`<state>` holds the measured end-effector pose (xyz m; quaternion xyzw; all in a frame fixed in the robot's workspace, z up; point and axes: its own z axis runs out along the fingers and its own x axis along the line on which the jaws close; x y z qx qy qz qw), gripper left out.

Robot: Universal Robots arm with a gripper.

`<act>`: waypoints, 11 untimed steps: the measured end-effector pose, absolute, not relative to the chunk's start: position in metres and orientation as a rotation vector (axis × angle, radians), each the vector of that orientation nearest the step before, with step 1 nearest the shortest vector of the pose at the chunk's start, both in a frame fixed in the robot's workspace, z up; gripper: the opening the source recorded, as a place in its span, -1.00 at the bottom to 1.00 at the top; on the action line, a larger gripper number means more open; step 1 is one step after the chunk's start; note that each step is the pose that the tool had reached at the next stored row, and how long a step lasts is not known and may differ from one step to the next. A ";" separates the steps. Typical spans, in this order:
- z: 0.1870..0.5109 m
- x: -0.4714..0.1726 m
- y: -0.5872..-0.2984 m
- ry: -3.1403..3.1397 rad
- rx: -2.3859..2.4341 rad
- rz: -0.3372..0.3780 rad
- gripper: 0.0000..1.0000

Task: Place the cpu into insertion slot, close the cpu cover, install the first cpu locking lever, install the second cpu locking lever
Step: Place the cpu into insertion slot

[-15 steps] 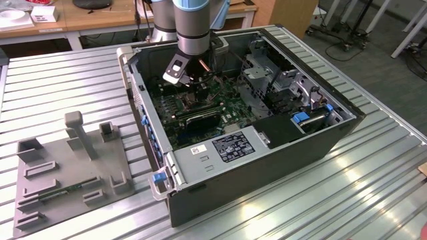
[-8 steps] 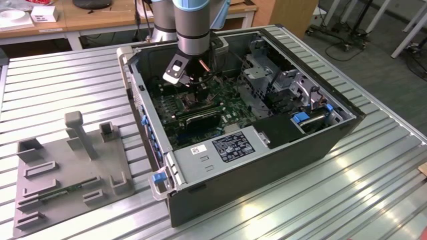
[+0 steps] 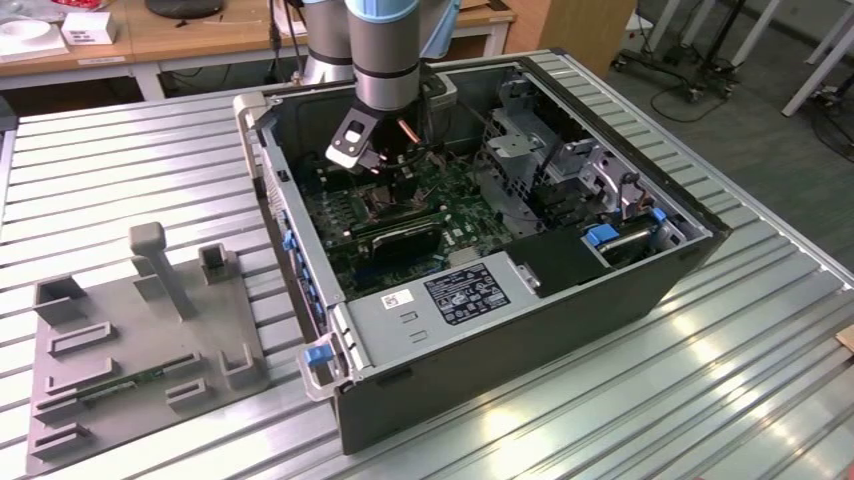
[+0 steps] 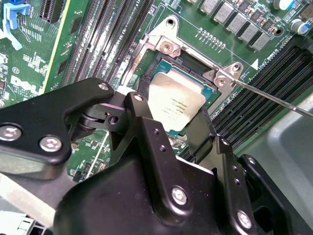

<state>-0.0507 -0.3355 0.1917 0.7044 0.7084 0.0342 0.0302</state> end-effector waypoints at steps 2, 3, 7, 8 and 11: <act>0.191 -0.051 -0.336 2.184 2.171 0.105 0.08; 0.191 -0.051 -0.336 2.183 2.171 0.104 0.08; 0.190 -0.051 -0.335 2.183 2.171 0.105 0.08; 0.190 -0.051 -0.335 2.184 2.171 0.105 0.08; 0.190 -0.051 -0.335 2.184 2.171 0.105 0.08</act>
